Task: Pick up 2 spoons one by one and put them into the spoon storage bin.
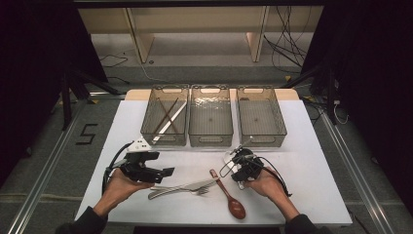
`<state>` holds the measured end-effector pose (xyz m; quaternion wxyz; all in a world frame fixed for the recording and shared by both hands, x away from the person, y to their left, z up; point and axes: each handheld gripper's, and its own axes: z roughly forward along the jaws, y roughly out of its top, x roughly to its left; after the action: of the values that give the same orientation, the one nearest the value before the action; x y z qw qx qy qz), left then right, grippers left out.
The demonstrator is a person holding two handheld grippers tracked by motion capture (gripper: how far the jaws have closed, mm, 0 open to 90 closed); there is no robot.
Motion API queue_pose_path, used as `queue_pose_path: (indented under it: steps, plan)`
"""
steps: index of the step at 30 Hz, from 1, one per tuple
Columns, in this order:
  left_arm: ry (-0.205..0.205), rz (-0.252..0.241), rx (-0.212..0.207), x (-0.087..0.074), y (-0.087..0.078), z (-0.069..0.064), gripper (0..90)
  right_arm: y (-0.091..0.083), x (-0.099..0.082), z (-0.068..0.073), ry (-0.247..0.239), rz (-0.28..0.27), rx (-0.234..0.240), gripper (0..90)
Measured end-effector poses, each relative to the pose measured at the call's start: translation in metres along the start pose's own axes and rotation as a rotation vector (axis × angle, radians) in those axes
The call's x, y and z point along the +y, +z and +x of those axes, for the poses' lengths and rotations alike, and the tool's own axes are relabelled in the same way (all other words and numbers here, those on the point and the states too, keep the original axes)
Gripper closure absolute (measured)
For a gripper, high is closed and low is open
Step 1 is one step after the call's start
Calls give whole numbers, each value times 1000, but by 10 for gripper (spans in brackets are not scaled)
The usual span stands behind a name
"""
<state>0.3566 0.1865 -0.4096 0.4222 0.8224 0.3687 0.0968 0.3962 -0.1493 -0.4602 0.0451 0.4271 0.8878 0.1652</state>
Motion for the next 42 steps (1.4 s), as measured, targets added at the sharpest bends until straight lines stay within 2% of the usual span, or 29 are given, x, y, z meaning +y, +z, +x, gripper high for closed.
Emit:
queue_pose_path:
  steps: [3,9,13,17,19,26,36,42]
  plan:
    - [-1,-1,0,0,0,0,165,0,0,-3,15,-3,-7,758]
    - [3,9,4,-1,1,2,167,-1,0,-5,19,-5,-4,793]
    - [4,11,8,-1,1,3,168,-1,0,-6,7,-9,14,812]
    - [7,10,7,-1,2,3,169,-2,0,-6,5,-9,52,861]
    - [2,9,5,-1,2,2,169,-2,0,-4,-4,-4,40,861]
    - [6,10,3,-1,2,3,169,-4,0,-4,-18,-11,51,864]
    - [8,-11,-7,-1,-1,2,169,-23,4,-8,-15,-94,65,865]
    - [4,-36,-9,0,-2,2,169,-35,14,-13,-13,-152,59,864]
